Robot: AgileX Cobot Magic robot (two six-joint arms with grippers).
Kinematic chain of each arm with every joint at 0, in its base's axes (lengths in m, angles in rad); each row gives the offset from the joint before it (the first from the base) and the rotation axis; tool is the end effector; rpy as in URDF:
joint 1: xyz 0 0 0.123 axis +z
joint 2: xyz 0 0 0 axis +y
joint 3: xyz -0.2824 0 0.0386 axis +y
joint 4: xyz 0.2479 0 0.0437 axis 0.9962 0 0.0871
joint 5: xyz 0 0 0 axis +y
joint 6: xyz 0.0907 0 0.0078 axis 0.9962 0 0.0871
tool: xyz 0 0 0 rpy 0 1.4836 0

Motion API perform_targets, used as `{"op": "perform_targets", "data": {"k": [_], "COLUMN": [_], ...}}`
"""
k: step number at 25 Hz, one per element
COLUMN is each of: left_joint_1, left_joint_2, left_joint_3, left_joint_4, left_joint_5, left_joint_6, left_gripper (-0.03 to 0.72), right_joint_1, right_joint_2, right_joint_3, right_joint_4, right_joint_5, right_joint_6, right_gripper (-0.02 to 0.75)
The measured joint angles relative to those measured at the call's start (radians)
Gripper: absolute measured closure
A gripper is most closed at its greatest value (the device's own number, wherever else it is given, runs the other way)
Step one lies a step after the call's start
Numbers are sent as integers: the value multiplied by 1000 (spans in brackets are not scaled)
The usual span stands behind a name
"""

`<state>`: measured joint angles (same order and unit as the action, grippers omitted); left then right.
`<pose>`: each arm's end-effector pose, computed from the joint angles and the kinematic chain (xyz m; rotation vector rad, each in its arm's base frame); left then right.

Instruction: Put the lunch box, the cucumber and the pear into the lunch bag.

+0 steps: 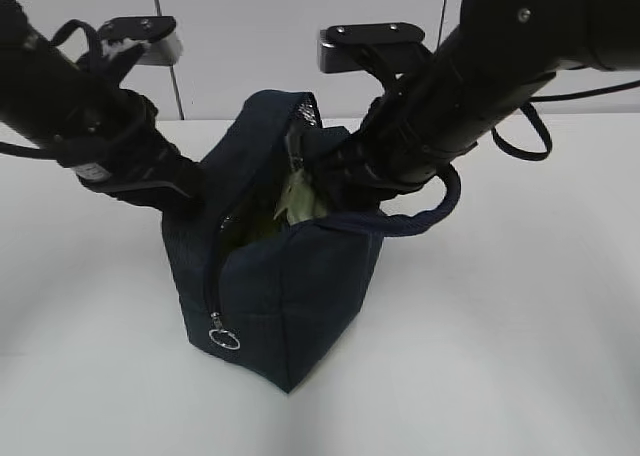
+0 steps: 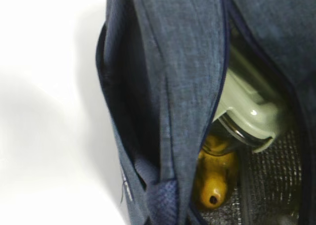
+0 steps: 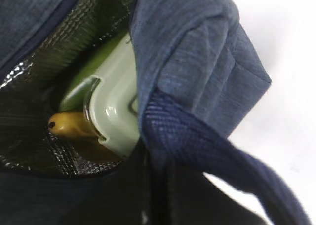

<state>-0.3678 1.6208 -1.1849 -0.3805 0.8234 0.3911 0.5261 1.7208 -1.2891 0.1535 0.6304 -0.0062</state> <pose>0.3015 -0.1428 0.2586 0.7423 2.6063 -0.4457 0.3202 0.1954 0.2576 -0.5570 2.5144 0.3632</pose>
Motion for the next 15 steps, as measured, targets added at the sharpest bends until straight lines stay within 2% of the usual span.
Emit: {"op": "perform_targets", "data": {"k": [2, 4, 6, 9, 10, 12, 15], "left_joint_1": [-11, -13, -13, -13, -13, -13, -13], "left_joint_2": [14, 19, 19, 17, 13, -5, -49], "left_joint_3": [-9, -12, -13, -13, -13, -13, -13], "left_joint_4": [-12, -28, -38, -43, -45, -46, -46], "left_joint_5": [0, 0, -2, -3, -3, -12, -38], "left_joint_6": [-5, -9, -10, -10, -10, -10, -10], "left_gripper": [686, 662, 601, 460, 418, 369, 348], "right_joint_1": [-10, -13, -15, -15, -15, -15, -15], "right_joint_2": [0, 2, 2, 2, 2, 2, -16], "right_joint_3": [12, 14, 14, 12, 10, -1, -5], "right_joint_4": [7, 19, 64, 162, 192, 244, 274], "right_joint_5": [-4, -9, -24, -36, -36, -37, -38], "right_joint_6": [0, -16, -70, -158, -183, -229, -261], "right_gripper": [722, 666, 519, 280, 237, 188, 176]}}
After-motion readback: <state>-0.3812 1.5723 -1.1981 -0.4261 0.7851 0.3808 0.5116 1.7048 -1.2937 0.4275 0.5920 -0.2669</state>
